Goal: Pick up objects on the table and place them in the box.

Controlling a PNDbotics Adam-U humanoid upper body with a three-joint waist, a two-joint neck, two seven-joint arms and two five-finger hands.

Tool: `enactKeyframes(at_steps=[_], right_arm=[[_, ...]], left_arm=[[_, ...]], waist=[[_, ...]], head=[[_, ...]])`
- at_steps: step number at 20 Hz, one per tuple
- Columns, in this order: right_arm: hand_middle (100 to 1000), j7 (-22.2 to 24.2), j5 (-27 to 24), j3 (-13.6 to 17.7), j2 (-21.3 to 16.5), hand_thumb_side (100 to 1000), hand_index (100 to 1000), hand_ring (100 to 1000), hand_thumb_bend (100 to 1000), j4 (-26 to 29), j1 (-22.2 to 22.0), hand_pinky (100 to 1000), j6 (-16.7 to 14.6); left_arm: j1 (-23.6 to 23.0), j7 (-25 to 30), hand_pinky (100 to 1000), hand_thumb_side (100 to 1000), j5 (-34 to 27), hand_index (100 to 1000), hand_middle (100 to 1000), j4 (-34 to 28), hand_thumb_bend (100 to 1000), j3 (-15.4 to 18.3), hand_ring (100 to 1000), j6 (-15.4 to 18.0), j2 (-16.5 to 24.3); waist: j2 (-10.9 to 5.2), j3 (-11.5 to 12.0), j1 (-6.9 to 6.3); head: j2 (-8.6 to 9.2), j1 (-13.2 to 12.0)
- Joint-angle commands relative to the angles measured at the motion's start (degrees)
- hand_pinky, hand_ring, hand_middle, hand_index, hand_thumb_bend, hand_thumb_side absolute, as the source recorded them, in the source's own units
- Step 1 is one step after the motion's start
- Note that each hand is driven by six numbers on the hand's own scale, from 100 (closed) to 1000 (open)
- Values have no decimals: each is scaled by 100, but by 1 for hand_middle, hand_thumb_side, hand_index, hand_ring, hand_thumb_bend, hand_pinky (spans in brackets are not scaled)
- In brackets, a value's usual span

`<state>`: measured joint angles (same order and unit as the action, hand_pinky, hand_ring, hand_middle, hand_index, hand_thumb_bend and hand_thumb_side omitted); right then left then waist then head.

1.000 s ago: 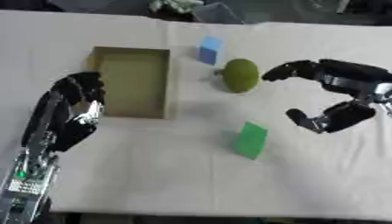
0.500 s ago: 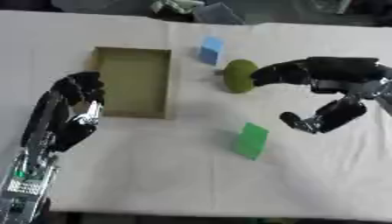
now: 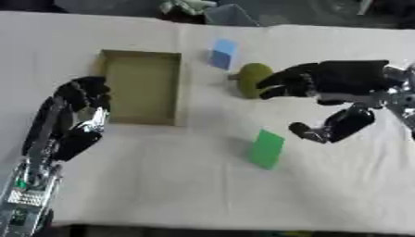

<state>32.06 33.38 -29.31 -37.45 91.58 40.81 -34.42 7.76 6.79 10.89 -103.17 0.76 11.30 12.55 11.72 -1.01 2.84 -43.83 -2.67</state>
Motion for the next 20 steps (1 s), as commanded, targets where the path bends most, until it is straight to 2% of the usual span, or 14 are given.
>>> enactKeyframes(at_steps=[1,9,20], right_arm=[[1000,500,314,-111,-8,356,1000,988,100,-121,103,940,-729],[1000,191,892,-236,110,405,1000,987,100,-455,-14,939,-1044],[1000,-61,1309,-298,161,438,1000,987,100,-681,-123,939,-1248]], left_arm=[[39,17,544,368,8,776,612,-77,100,-21,630,7,128],[34,25,545,370,10,777,612,-73,100,-27,630,6,124],[30,25,544,370,10,776,613,-72,100,-29,631,3,118]], waist=[[-85,-4,-2],[-83,-12,4],[-89,-13,18]], head=[[-28,24],[-28,35],[-28,45]])
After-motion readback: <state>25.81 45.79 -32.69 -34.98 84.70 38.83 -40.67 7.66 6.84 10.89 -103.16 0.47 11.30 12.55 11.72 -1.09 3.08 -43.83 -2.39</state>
